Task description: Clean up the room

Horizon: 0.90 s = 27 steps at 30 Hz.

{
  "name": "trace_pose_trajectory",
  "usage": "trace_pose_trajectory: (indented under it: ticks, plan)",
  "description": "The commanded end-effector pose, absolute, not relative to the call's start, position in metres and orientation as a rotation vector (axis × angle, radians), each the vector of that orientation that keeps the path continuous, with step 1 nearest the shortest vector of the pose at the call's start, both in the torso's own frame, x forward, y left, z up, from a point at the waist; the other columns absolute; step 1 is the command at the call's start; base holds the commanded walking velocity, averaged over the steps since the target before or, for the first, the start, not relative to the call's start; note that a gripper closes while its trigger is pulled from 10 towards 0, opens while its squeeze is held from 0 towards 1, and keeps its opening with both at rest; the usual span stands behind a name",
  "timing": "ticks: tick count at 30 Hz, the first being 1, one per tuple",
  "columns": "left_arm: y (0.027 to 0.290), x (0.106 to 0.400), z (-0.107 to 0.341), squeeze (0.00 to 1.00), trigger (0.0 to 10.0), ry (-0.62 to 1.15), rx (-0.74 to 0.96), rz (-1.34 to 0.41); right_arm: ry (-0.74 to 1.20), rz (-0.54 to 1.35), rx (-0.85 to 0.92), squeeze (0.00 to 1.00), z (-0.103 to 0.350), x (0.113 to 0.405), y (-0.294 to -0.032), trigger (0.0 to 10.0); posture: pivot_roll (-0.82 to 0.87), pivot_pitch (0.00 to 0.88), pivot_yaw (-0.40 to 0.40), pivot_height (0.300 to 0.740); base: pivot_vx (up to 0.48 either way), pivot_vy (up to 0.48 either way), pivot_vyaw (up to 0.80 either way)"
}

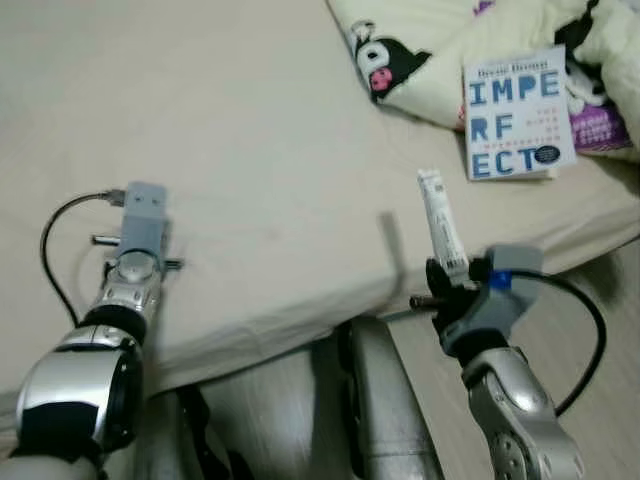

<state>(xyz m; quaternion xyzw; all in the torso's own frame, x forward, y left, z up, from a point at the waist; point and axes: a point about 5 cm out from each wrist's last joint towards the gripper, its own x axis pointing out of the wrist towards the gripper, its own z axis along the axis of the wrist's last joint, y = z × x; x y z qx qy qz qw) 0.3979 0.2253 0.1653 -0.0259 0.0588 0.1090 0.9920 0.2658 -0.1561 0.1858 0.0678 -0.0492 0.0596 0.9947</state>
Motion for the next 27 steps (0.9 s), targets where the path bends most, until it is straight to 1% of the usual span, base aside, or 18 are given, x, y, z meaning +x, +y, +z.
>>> trace_pose_trajectory:
  ticks: [1, 2, 3, 4, 5, 6, 8, 9, 10, 11, 14, 16, 17, 19, 20, 22, 25, 27]
  plan:
    - [0.212, 0.404, 0.182, 0.0, 0.0, -0.017, -0.387, 0.053, -0.091, 0.157, 0.172, 0.0, 0.181, 0.275, -0.152, 10.0, -0.35, 0.344, 0.056, 0.521, 0.0, 0.0, 0.0]
    - [0.212, 0.404, 0.182, 0.0, 0.0, -0.017, -0.387, 0.053, -0.091, 0.157, 0.172, 0.0, 0.181, 0.275, -0.152, 10.0, -0.35, 0.344, 0.056, 0.521, 0.0, 0.0, 0.0]
    - [0.209, 0.405, 0.19, 0.0, 0.0, -0.074, -0.493, -0.017, -0.096, 0.179, 0.176, 0.0, 0.182, 0.281, -0.149, 10.0, -0.33, 0.32, 0.058, 0.521, 0.0, 0.0, 0.0]
    - [0.209, 0.405, 0.198, 0.0, 0.0, -0.133, -0.589, -0.097, -0.108, 0.21, 0.188, 0.0, 0.184, 0.284, -0.146, 10.0, -0.33, 0.32, 0.058, 0.521, 0.0, 0.0, 0.0]
    - [0.209, 0.405, 0.198, 0.0, 0.0, -0.133, -0.589, -0.097, -0.108, 0.21, 0.188, 0.0, 0.184, 0.284, -0.146, 10.0, -0.33, 0.32, 0.058, 0.521, 0.0, 0.0, 0.0]
    - [0.207, 0.403, 0.203, 0.0, 0.0, -0.188, -0.643, -0.192, -0.116, 0.23, 0.192, 0.0, 0.185, 0.29, -0.144, 10.0, -0.29, 0.282, 0.057, 0.526, 0.0, 0.0, 0.0]
    - [0.207, 0.403, 0.203, 0.0, 0.0, -0.188, -0.643, -0.192, -0.116, 0.23, 0.192, 0.0, 0.185, 0.29, -0.144, 10.0, -0.29, 0.282, 0.057, 0.526, 0.0, 0.0, 0.0]
    - [0.206, 0.398, 0.203, 0.0, 0.0, -0.23, -0.695, -0.296, -0.115, 0.249, 0.196, 0.0, 0.183, 0.297, -0.142, 10.0, -0.25, 0.255, 0.051, 0.531, 0.0, 0.0, 0.0]
    - [0.204, 0.387, 0.191, 0.0, 0.0, -0.237, -0.73, -0.395, -0.094, 0.27, 0.194, 0.0, 0.177, 0.305, -0.138, 10.0, -0.2, 0.208, 0.039, 0.536, 0.0, 0.0, 0.0]
    - [0.2, 0.373, 0.173, 0.0, 10.0, -0.226, -0.761, -0.459, -0.076, 0.292, 0.195, 0.0, 0.171, 0.313, -0.134, 10.0, -0.17, 0.186, 0.03, 0.541, 0.0, 0.0, 0.0]
    - [0.2, 0.373, 0.173, 0.0, 10.0, -0.226, -0.761, -0.459, -0.076, 0.292, 0.195, 0.0, 0.171, 0.313, -0.134, 10.0, -0.17, 0.186, 0.03, 0.546, 0.0, 0.0, 0.0]
    - [0.186, 0.343, 0.137, 0.0, 10.0, -0.192, -0.834, -0.509, -0.057, 0.342, 0.188, 0.0, 0.166, 0.328, -0.124, 10.0, -0.12, 0.136, 0.013, 0.556, 0.0, 0.0, 0.0]
    - [0.177, 0.335, 0.119, 0.0, 10.0, -0.161, -0.847, -0.505, -0.048, 0.363, 0.188, 0.0, 0.162, 0.334, -0.12, 10.0, -0.1, 0.098, 0.001, 0.561, 0.0, 0.0, 0.0]
    - [0.166, 0.325, 0.092, 0.0, 10.0, -0.092, -0.837, -0.497, -0.008, 0.38, 0.177, 0.0, 0.151, 0.34, -0.116, 10.0, -0.09, 0.078, -0.006, 0.571, 0.0, 0.0, 0.0]
    - [0.166, 0.325, 0.092, 0.0, 10.0, -0.092, -0.837, -0.497, -0.008, 0.38, 0.177, 0.0, 0.151, 0.34, -0.116, 10.0, -0.09, 0.078, -0.006, 0.571, 0.0, 0.0, 0.0]
    - [0.161, 0.318, 0.069, 0.0, 10.0, -0.013, -0.816, -0.479, 0.06, 0.38, 0.155, 0.0, 0.131, 0.341, -0.114, 10.0, -0.09, 0.064, -0.01, 0.581, 0.0, 0.0, 0.0]
    - [0.168, 0.304, 0.031, 0.0, 10.0, 0.143, -0.807, -0.356, 0.192, 0.371, 0.134, 0.0, 0.092, 0.333, -0.115, 10.0, -0.08, 0.039, -0.017, 0.596, 0.0, 0.0, 0.0]
    - [0.172, 0.301, 0.026, 0.0, 10.0, 0.166, -0.813, -0.324, 0.209, 0.371, 0.139, 0.0, 0.087, 0.331, -0.115, 10.0, -0.08, 0.039, -0.017, 0.601, 0.0, 0.0, 0.0]
